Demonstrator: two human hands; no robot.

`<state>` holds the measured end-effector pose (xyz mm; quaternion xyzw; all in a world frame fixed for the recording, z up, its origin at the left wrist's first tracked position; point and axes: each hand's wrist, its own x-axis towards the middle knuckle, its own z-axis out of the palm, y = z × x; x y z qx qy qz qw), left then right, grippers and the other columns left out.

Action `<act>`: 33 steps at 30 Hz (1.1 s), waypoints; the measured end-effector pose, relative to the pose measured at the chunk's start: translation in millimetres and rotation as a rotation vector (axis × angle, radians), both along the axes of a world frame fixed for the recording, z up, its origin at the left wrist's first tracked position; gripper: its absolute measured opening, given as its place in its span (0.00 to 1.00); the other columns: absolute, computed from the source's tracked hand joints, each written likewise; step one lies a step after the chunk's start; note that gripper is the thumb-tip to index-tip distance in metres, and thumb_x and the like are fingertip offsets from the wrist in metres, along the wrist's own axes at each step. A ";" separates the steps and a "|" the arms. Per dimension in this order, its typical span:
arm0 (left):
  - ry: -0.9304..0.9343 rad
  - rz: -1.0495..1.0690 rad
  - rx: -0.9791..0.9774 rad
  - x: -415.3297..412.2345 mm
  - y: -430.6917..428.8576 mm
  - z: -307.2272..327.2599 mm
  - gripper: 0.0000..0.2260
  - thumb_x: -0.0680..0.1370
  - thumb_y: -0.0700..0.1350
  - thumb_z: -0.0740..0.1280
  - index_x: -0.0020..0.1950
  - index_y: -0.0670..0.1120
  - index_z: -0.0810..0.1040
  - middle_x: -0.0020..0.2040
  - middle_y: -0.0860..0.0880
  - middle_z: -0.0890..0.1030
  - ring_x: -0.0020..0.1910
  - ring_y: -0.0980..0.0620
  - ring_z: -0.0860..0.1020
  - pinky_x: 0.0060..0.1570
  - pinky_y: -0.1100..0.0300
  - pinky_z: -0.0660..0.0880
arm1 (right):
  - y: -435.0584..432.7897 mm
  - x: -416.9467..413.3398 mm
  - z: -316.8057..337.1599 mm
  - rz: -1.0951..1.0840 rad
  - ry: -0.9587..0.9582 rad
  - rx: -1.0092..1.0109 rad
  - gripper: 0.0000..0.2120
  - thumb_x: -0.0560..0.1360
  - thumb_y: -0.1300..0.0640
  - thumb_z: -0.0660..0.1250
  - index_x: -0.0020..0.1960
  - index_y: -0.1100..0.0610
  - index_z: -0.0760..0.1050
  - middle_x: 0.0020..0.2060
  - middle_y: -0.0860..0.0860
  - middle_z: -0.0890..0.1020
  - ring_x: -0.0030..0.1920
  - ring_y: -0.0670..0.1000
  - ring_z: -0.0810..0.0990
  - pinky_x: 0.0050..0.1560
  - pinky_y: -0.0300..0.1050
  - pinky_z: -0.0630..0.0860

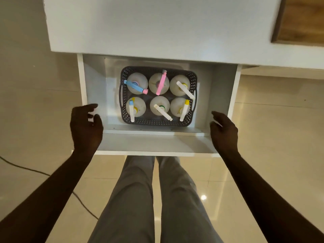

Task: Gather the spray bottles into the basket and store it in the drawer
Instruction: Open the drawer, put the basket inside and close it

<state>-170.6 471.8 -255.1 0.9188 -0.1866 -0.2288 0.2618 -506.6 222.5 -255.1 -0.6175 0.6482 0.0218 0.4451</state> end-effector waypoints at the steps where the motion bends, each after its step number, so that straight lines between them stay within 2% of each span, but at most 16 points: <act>1: -0.038 0.011 0.038 -2.3 14.5 9.6 0.19 0.81 0.36 0.68 0.68 0.54 0.78 0.59 0.58 0.74 0.55 0.44 0.80 0.53 0.62 0.80 | 5.7 -14.2 12.8 0.008 0.021 -0.053 0.18 0.82 0.62 0.66 0.71 0.53 0.79 0.68 0.50 0.82 0.66 0.49 0.81 0.67 0.35 0.75; 2: -0.065 0.034 0.095 -5.2 29.8 15.3 0.19 0.81 0.37 0.68 0.71 0.51 0.78 0.61 0.57 0.74 0.60 0.41 0.79 0.59 0.53 0.79 | 11.8 -27.8 23.0 0.008 0.056 -0.096 0.18 0.82 0.61 0.67 0.71 0.53 0.78 0.69 0.49 0.82 0.68 0.50 0.81 0.67 0.37 0.76; 3: -0.070 0.066 0.152 -8.6 43.7 18.7 0.20 0.81 0.38 0.69 0.73 0.47 0.77 0.65 0.50 0.75 0.66 0.39 0.77 0.65 0.48 0.77 | 17.3 -40.6 31.2 -0.003 0.105 -0.119 0.18 0.82 0.60 0.67 0.72 0.53 0.78 0.70 0.49 0.81 0.69 0.51 0.80 0.65 0.33 0.75; 4: -0.043 0.119 0.202 -12.3 57.5 20.6 0.21 0.81 0.38 0.69 0.75 0.44 0.76 0.69 0.43 0.75 0.70 0.37 0.75 0.70 0.45 0.75 | 22.7 -52.2 37.1 -0.029 0.160 -0.115 0.19 0.83 0.58 0.67 0.73 0.53 0.76 0.72 0.50 0.79 0.70 0.52 0.79 0.62 0.28 0.72; 5: 0.016 0.215 0.238 -16.3 68.5 22.5 0.22 0.82 0.40 0.70 0.76 0.43 0.75 0.71 0.39 0.74 0.72 0.38 0.74 0.73 0.44 0.73 | 27.8 -62.6 40.2 -0.072 0.214 -0.085 0.20 0.83 0.56 0.67 0.75 0.54 0.75 0.73 0.51 0.78 0.71 0.53 0.78 0.61 0.26 0.70; 6: 0.096 0.358 0.260 -19.6 76.2 24.1 0.22 0.82 0.42 0.70 0.77 0.44 0.75 0.73 0.39 0.74 0.73 0.39 0.75 0.73 0.46 0.73 | 32.4 -71.1 40.8 -0.130 0.260 -0.032 0.21 0.83 0.54 0.67 0.76 0.54 0.74 0.74 0.53 0.78 0.71 0.55 0.78 0.62 0.30 0.70; 8: 0.241 0.627 0.299 -23.5 86.5 24.6 0.21 0.82 0.46 0.71 0.75 0.46 0.77 0.73 0.41 0.77 0.71 0.40 0.78 0.70 0.51 0.74 | 39.2 -81.2 37.4 -0.257 0.316 0.092 0.22 0.84 0.50 0.66 0.77 0.55 0.73 0.73 0.54 0.79 0.71 0.57 0.78 0.67 0.44 0.71; 11: 0.363 0.786 0.240 -26.0 91.1 21.2 0.21 0.81 0.44 0.72 0.74 0.43 0.79 0.70 0.40 0.82 0.66 0.39 0.82 0.73 0.45 0.75 | 42.2 -81.4 28.7 -0.472 0.289 0.173 0.21 0.83 0.51 0.68 0.74 0.56 0.77 0.70 0.55 0.81 0.70 0.58 0.79 0.68 0.45 0.70; 14: 0.365 0.908 0.173 -19.6 85.7 21.0 0.20 0.79 0.39 0.74 0.71 0.41 0.81 0.67 0.39 0.83 0.57 0.43 0.83 0.69 0.47 0.79 | 36.7 -74.0 21.7 -0.599 0.320 0.160 0.20 0.80 0.56 0.70 0.71 0.57 0.79 0.68 0.55 0.83 0.69 0.59 0.80 0.72 0.52 0.74; 19: 0.365 0.980 0.099 -13.8 82.1 16.8 0.20 0.77 0.35 0.74 0.69 0.38 0.82 0.65 0.39 0.83 0.58 0.41 0.84 0.67 0.50 0.80 | 27.0 -69.9 19.1 -0.655 0.307 0.167 0.21 0.78 0.59 0.70 0.70 0.57 0.80 0.65 0.56 0.84 0.66 0.60 0.82 0.72 0.57 0.76; 24: 0.376 0.999 0.002 -1.6 65.8 16.3 0.19 0.78 0.34 0.73 0.69 0.37 0.81 0.59 0.42 0.82 0.45 0.51 0.83 0.61 0.55 0.80 | 8.7 -63.1 17.5 -0.656 0.242 0.165 0.21 0.77 0.59 0.73 0.70 0.58 0.80 0.66 0.57 0.83 0.65 0.61 0.82 0.72 0.58 0.77; 27: 0.373 1.004 -0.045 9.2 54.8 14.5 0.18 0.78 0.34 0.73 0.69 0.35 0.80 0.60 0.41 0.82 0.54 0.45 0.83 0.64 0.53 0.81 | -4.4 -51.8 18.3 -0.667 0.199 0.147 0.22 0.76 0.57 0.74 0.70 0.58 0.80 0.65 0.57 0.83 0.65 0.61 0.82 0.71 0.58 0.77; 30: 0.385 1.029 -0.109 21.1 38.2 16.3 0.17 0.78 0.34 0.73 0.67 0.35 0.81 0.60 0.41 0.83 0.58 0.44 0.82 0.65 0.52 0.81 | -19.9 -40.2 18.4 -0.666 0.178 0.134 0.18 0.76 0.56 0.74 0.64 0.59 0.83 0.61 0.57 0.85 0.62 0.59 0.83 0.71 0.57 0.77; 31: 0.389 1.037 -0.127 25.3 31.3 16.4 0.14 0.78 0.34 0.73 0.63 0.35 0.83 0.56 0.43 0.84 0.57 0.45 0.82 0.64 0.52 0.82 | -25.7 -36.9 17.7 -0.657 0.172 0.135 0.13 0.76 0.56 0.74 0.59 0.59 0.83 0.56 0.56 0.84 0.58 0.58 0.82 0.71 0.55 0.78; 33: 0.415 1.077 -0.150 33.2 16.5 18.4 0.02 0.77 0.35 0.73 0.45 0.40 0.84 0.43 0.49 0.81 0.52 0.49 0.82 0.59 0.53 0.84 | -36.4 -29.1 18.0 -0.649 0.149 0.130 0.09 0.76 0.56 0.74 0.53 0.60 0.82 0.49 0.55 0.80 0.53 0.55 0.78 0.66 0.50 0.77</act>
